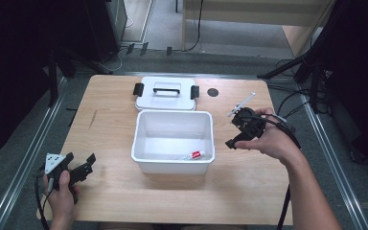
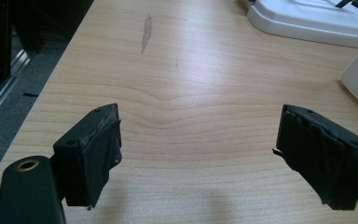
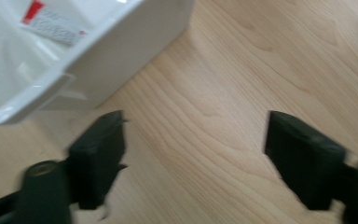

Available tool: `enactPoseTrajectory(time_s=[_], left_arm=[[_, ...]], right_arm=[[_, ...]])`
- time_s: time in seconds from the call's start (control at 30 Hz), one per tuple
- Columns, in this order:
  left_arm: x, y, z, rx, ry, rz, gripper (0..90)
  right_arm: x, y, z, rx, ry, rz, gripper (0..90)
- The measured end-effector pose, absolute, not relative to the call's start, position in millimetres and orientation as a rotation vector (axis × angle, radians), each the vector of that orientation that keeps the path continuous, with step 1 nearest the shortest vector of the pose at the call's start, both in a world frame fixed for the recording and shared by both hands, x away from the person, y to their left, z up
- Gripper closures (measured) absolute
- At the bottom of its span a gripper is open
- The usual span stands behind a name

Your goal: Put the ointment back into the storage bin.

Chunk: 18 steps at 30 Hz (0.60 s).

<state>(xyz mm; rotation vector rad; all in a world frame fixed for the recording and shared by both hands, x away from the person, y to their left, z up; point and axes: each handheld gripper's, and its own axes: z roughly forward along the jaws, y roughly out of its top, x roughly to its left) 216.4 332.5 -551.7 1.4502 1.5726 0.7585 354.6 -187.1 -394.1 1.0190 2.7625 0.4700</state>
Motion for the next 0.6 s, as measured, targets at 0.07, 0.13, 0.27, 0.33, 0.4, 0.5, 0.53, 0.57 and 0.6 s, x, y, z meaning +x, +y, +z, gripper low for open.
enactPoseTrajectory(time_s=[0.07, 0.13, 0.27, 0.33, 0.4, 0.5, 0.53, 0.57, 0.6], left_arm=[[216, 332, -552, 1.449, 1.573, 0.759, 14.5], [216, 332, -552, 1.448, 1.573, 0.760, 14.5], [216, 332, -552, 1.450, 1.573, 0.761, 14.5], [216, 332, -552, 1.449, 1.573, 0.761, 14.5], [216, 332, -552, 1.451, 1.572, 0.760, 14.5], [216, 332, -552, 1.451, 1.573, 0.760, 14.5], [216, 332, -552, 1.450, 1.573, 0.760, 14.5], [216, 332, -552, 1.450, 1.573, 0.760, 14.5], [216, 332, -552, 1.450, 1.573, 0.760, 14.5]], right_arm=[[353, -196, -402, 1.110, 2.686, 0.490, 1.2], [352, -202, -407, 1.165, 2.653, 0.513, 0.0], [346, -209, -415, 1.160, 2.629, 0.566, 0.0], [341, -216, -423, 1.186, 2.587, 0.624, 0.0], [338, -221, -430, 1.208, 2.557, 0.676, 0.0], [334, -228, -440, 1.228, 2.522, 0.713, 0.0], [332, -230, -444, 1.242, 2.509, 0.723, 0.0], [332, -230, -444, 1.242, 2.509, 0.723, 0.0], [329, -236, -452, 1.256, 2.474, 0.750, 0.0]])
